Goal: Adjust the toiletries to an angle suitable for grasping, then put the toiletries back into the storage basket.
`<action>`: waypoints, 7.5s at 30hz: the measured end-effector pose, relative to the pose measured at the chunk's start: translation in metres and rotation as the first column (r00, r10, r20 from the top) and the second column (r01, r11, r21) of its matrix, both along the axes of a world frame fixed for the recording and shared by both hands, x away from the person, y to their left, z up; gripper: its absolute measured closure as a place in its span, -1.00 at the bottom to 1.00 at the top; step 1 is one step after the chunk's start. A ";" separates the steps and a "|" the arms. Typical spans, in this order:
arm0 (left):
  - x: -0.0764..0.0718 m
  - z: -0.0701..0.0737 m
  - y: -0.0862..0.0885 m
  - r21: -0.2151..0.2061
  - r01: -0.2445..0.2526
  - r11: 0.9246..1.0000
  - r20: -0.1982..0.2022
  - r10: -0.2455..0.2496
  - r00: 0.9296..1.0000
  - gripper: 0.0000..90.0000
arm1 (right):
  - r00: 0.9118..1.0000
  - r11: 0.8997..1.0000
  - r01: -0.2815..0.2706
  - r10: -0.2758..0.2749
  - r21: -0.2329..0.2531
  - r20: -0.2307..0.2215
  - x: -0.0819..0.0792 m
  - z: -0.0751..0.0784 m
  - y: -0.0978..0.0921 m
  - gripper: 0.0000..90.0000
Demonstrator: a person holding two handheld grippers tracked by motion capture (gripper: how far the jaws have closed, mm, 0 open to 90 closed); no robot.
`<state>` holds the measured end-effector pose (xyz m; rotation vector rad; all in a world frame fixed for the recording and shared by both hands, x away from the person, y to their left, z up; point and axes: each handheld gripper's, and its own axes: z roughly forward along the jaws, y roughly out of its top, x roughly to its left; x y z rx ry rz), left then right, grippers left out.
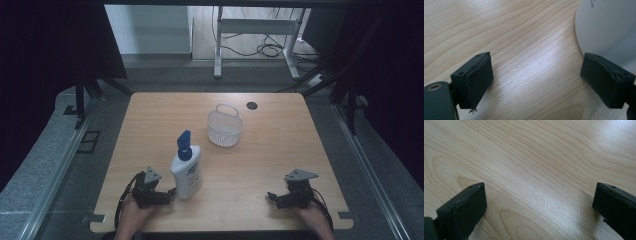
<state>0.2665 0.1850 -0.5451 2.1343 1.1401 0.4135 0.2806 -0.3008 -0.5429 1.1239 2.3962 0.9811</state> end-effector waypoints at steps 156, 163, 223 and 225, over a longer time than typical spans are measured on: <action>-0.011 0.025 -0.099 -0.051 0.310 0.949 -0.032 -0.311 0.950 0.98 | 1.000 1.000 -0.008 0.008 -0.002 0.000 0.001 0.000 0.000 -1.00; -0.014 0.028 -0.092 -0.036 0.299 0.954 -0.026 -0.300 0.954 0.93 | 1.000 1.000 -0.008 0.008 -0.002 0.001 0.001 0.000 0.000 -1.00; -0.007 0.017 -0.041 0.095 0.106 0.990 0.001 -0.106 0.994 -0.60 | 1.000 1.000 -0.005 0.005 -0.009 0.005 -0.001 0.002 -0.001 -0.97; -0.007 0.016 -0.041 0.103 0.097 0.990 0.002 -0.097 0.995 -0.66 | 1.000 1.000 -0.009 0.009 -0.010 0.011 -0.002 0.003 -0.001 -0.97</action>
